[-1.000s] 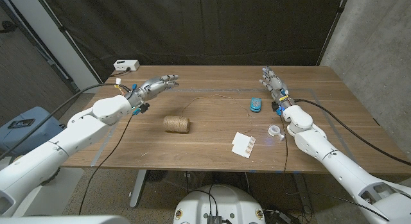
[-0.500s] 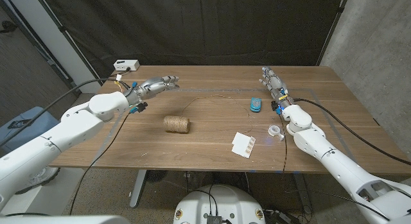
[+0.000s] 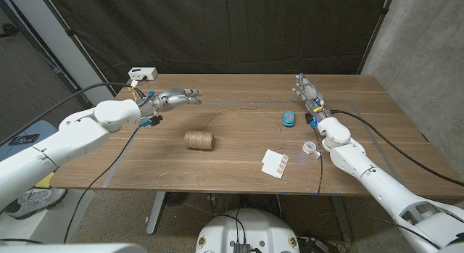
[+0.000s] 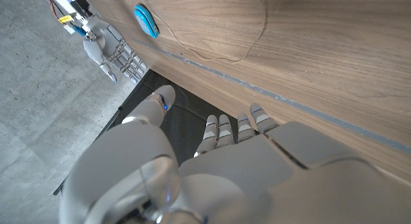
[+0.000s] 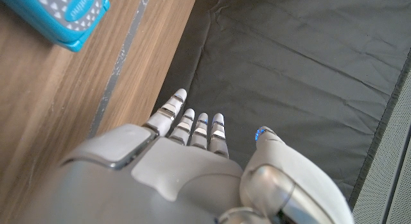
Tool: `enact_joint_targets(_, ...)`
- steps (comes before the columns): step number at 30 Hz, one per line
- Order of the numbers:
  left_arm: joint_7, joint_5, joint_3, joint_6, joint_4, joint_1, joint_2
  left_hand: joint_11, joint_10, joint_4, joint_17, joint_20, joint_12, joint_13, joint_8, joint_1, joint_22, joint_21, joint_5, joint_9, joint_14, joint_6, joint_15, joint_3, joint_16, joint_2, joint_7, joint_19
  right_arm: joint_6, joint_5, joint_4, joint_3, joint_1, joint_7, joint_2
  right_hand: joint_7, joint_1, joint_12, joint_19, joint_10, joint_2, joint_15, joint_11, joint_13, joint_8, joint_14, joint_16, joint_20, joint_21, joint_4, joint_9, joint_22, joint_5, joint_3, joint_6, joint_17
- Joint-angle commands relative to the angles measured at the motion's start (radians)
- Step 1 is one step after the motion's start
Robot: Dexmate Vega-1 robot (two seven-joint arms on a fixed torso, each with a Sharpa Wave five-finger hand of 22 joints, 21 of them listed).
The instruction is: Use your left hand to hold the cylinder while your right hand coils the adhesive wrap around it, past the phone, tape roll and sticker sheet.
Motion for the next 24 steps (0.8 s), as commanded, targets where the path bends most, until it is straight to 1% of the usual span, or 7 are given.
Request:
enact_joint_targets(1, -0.099, 0.043, 0.014, 0.067, -0.038, -0.028, 0.056, 0.008, -0.004, 0.001, 0.007, 0.007, 0.009, 0.008, 0.003, 0.006, 0.005, 0.007, 0.007, 0.007, 0.012, -0.007, 0.007, -0.003, 0.012, 0.002, 0.012, 0.003, 0.009, -0.004, 0.036, -0.008, 0.025, 0.002, 0.021, 0.0, 0.008, -0.001, -0.006, -0.007, -0.009, 0.0, -0.004, 0.006, -0.004, -0.005, 0.004, 0.002, 0.005, 0.001, 0.006, 0.003, -0.001, 0.01, -0.004, -0.001)
enact_joint_targets(7, -0.12, 0.071, 0.025, 0.097, -0.055, -0.047, 0.077, 0.017, -0.002, 0.005, 0.016, 0.008, 0.021, 0.019, 0.003, 0.002, 0.008, 0.012, 0.002, 0.01, 0.03, -0.012, 0.009, -0.017, 0.026, 0.0, 0.016, 0.014, 0.006, -0.007, 0.042, -0.011, 0.031, -0.004, 0.027, 0.002, 0.007, -0.001, -0.006, -0.009, -0.01, 0.001, 0.002, 0.006, -0.004, -0.006, 0.004, 0.003, 0.005, 0.0, 0.006, 0.003, -0.002, 0.012, -0.006, -0.001)
enact_joint_targets(9, -0.133, 0.077, 0.028, 0.09, -0.052, -0.052, 0.08, 0.016, -0.002, 0.005, 0.018, 0.009, 0.023, 0.021, 0.003, 0.003, 0.009, 0.013, 0.001, 0.01, 0.034, -0.013, 0.008, -0.019, 0.028, 0.001, 0.016, 0.014, 0.009, -0.012, 0.048, -0.014, 0.035, 0.0, 0.026, 0.003, 0.007, -0.001, -0.006, -0.01, -0.01, 0.002, 0.002, 0.006, -0.004, -0.008, 0.003, 0.003, 0.005, 0.0, 0.006, 0.003, -0.002, 0.012, -0.006, -0.001)
enact_joint_targets(11, -0.133, 0.087, 0.032, 0.113, -0.063, -0.057, 0.088, 0.017, 0.004, 0.004, 0.021, 0.01, 0.029, 0.024, 0.004, 0.005, 0.01, 0.015, -0.001, 0.011, 0.042, -0.013, 0.009, -0.022, 0.033, 0.002, 0.015, 0.02, 0.009, -0.011, 0.051, -0.013, 0.037, 0.0, 0.028, 0.003, 0.007, -0.001, -0.006, -0.01, -0.01, 0.002, 0.001, 0.006, -0.004, -0.008, 0.003, 0.003, 0.005, 0.0, 0.006, 0.003, -0.002, 0.012, -0.007, -0.001)
enact_joint_targets(18, -0.135, 0.105, 0.031, 0.128, -0.082, -0.051, 0.109, 0.017, 0.025, -0.006, 0.03, 0.014, 0.052, 0.039, 0.012, 0.017, 0.013, 0.025, -0.011, 0.014, 0.067, 0.002, 0.012, -0.035, 0.049, -0.004, 0.019, 0.042, 0.008, -0.012, 0.062, -0.011, 0.045, -0.006, 0.03, 0.003, 0.007, -0.002, -0.007, -0.014, -0.012, 0.002, 0.002, 0.006, -0.004, -0.009, 0.003, 0.003, 0.005, -0.002, 0.006, 0.003, -0.003, 0.013, -0.007, -0.001)
enact_joint_targets(20, -0.146, 0.115, 0.034, 0.151, -0.094, -0.057, 0.123, 0.019, 0.033, -0.012, 0.034, 0.015, 0.061, 0.045, 0.015, 0.028, 0.014, 0.029, -0.014, 0.015, 0.074, 0.008, 0.011, -0.037, 0.053, -0.005, 0.021, 0.05, 0.011, -0.013, 0.069, -0.011, 0.05, -0.003, 0.032, 0.002, 0.007, -0.002, -0.008, -0.014, -0.012, 0.003, 0.004, 0.006, -0.004, -0.011, 0.003, 0.004, 0.004, -0.002, 0.006, 0.003, -0.003, 0.014, -0.009, -0.001)
enact_joint_targets(24, -0.168, 0.123, 0.038, 0.15, -0.093, -0.066, 0.132, 0.018, 0.037, -0.015, 0.037, 0.016, 0.067, 0.049, 0.016, 0.037, 0.015, 0.03, -0.016, 0.016, 0.079, 0.01, 0.008, -0.038, 0.057, -0.005, 0.02, 0.053, 0.012, -0.019, 0.077, -0.014, 0.057, -0.009, 0.035, 0.002, 0.007, -0.002, -0.009, -0.016, -0.012, 0.002, 0.005, 0.006, -0.004, -0.012, 0.002, 0.004, 0.004, -0.003, 0.006, 0.003, -0.003, 0.015, -0.01, -0.001)
